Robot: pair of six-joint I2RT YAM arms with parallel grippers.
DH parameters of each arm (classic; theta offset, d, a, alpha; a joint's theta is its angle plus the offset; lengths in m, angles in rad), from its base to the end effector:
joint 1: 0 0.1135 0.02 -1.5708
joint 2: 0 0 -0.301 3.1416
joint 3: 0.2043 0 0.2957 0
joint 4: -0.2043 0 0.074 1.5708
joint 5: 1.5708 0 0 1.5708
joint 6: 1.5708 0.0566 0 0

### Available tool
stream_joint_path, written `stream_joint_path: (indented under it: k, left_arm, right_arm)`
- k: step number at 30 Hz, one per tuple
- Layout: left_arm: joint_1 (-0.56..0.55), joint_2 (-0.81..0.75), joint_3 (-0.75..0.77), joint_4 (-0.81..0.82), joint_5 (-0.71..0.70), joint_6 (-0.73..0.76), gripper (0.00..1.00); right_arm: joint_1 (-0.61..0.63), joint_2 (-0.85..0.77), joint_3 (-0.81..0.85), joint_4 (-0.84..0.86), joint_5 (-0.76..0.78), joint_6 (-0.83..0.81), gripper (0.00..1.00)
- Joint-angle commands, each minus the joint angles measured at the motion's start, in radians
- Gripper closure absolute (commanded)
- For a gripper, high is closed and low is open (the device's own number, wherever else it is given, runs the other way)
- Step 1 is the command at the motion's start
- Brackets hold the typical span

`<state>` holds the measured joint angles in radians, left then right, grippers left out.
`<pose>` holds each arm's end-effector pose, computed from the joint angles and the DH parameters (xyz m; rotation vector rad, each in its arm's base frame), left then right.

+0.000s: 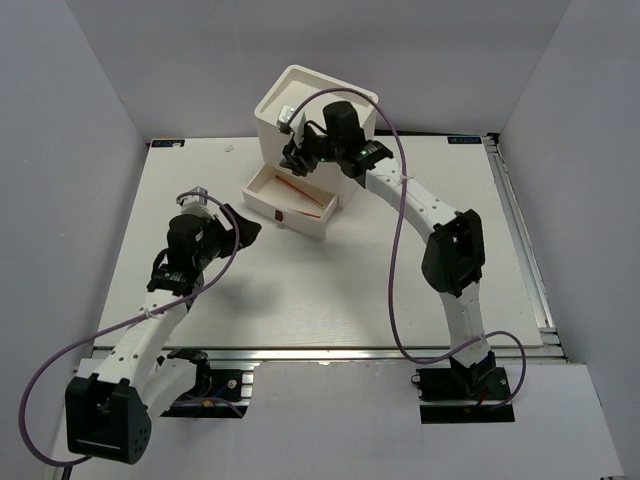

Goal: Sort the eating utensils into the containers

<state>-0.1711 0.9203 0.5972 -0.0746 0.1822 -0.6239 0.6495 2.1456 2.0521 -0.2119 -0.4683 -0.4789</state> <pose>0.2455 -0.0528 0.2678 -0.3347 2.0004 -0.6914 0.4594 0.3810 0.3614 -1.2635 1.3911 0.5556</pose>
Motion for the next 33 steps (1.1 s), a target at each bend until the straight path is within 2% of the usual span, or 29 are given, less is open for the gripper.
stream_joint_path:
  k: [1,4,6,7,9,10,12,16,19,20,22,23,26,31,33]
  left_arm:
    - [0.007,0.032,0.053,0.028,0.037,-0.011,0.12]
    - [0.008,0.080,0.061,0.042,0.059,-0.022,0.27]
    - [0.008,0.118,0.061,0.061,0.075,-0.045,0.38]
    - [0.008,0.135,0.065,0.067,0.082,-0.051,0.54]
    - [0.010,0.182,0.072,0.068,0.103,-0.076,0.69]
    - [0.010,0.199,0.076,0.067,0.109,-0.079,0.83]
    - [0.012,0.254,0.095,0.067,0.123,-0.086,0.92]
    - [0.012,0.345,0.115,0.116,0.155,-0.094,0.94]
    - [0.013,0.431,0.125,0.163,0.169,-0.096,0.96]
    - [0.013,0.455,0.125,0.183,0.175,-0.097,0.98]
    - [0.013,0.532,0.134,0.248,0.186,-0.102,0.99]
    - [0.013,0.563,0.144,0.265,0.200,-0.108,0.99]
    - [0.013,0.693,0.216,0.295,0.226,-0.111,1.00]
    - [0.013,0.873,0.400,0.302,0.249,-0.126,1.00]
    - [0.012,0.949,0.453,0.303,0.244,-0.132,1.00]
  right_arm:
    - [-0.013,-0.062,0.069,-0.044,-0.075,-0.058,0.50]
    - [-0.011,-0.088,0.072,-0.014,0.028,-0.055,0.49]
    - [-0.014,-0.095,0.066,0.034,0.152,-0.062,0.47]
    - [-0.017,-0.093,0.062,0.046,0.187,-0.072,0.46]
    - [-0.031,-0.090,0.027,0.091,0.266,-0.089,0.42]
    - [-0.036,-0.089,0.016,0.103,0.287,-0.098,0.42]
    - [-0.048,-0.078,0.002,0.108,0.315,-0.112,0.41]
    - [-0.070,-0.061,-0.010,0.092,0.316,-0.101,0.44]
    - [-0.088,-0.041,-0.004,0.077,0.312,-0.084,0.54]
    - [-0.096,-0.039,-0.003,0.071,0.294,-0.075,0.63]
    - [-0.099,-0.036,0.009,0.042,0.263,-0.072,0.71]
    - [-0.100,-0.035,0.011,0.031,0.235,-0.064,0.80]
    - [-0.102,-0.033,0.020,-0.015,0.174,-0.046,0.90]
    - [-0.105,-0.030,0.022,-0.085,0.090,0.019,1.00]
    - [-0.105,-0.029,0.022,-0.111,0.061,0.039,1.00]
